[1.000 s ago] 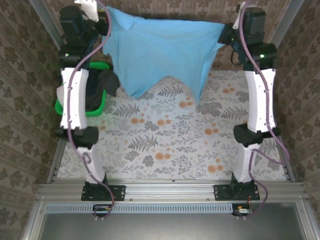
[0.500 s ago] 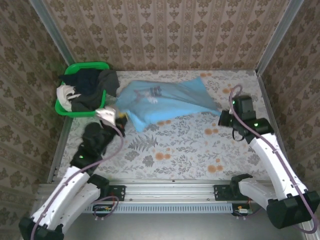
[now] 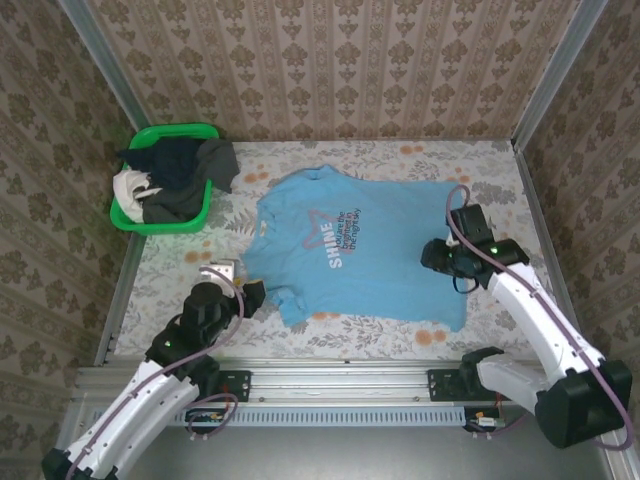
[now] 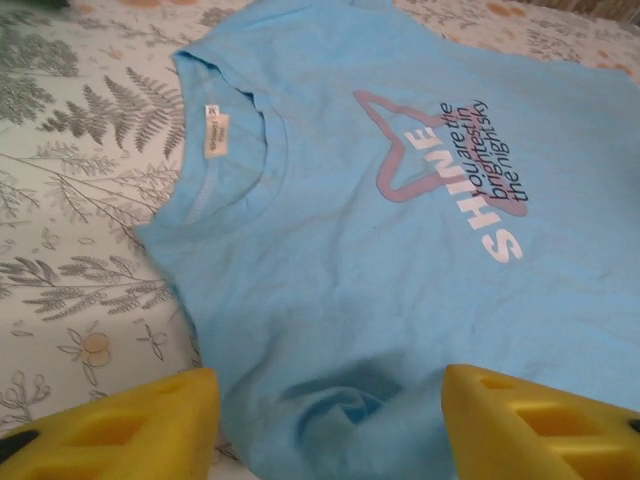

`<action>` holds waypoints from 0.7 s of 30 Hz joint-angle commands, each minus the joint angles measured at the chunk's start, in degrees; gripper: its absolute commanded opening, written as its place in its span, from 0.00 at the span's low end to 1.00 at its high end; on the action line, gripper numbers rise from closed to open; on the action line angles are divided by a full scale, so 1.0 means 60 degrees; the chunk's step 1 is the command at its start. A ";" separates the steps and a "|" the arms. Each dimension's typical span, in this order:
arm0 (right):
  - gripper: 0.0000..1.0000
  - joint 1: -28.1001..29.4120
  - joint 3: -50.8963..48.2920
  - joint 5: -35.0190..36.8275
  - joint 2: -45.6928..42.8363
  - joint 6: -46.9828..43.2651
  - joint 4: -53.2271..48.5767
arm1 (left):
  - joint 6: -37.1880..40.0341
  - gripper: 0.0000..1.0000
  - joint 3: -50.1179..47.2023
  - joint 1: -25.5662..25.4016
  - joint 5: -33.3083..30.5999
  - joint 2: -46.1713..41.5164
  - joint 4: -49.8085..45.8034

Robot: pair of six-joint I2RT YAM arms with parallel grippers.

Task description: Fold and stack the t-shirts

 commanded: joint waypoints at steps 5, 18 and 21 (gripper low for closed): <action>0.49 0.0443 0.1769 0.0355 0.3775 0.0204 0.1938 | 0.0788 0.66 0.1906 0.0911 0.0374 0.4488 0.2820; 0.51 -0.1389 0.4285 -0.0001 0.8509 0.0621 0.1713 | 0.1541 0.56 1.0086 0.2603 0.3097 1.5532 0.1975; 0.52 -0.1720 0.4872 -0.0475 0.9085 0.0535 0.1509 | 0.1457 0.52 1.2017 0.2937 0.3308 1.7171 0.0675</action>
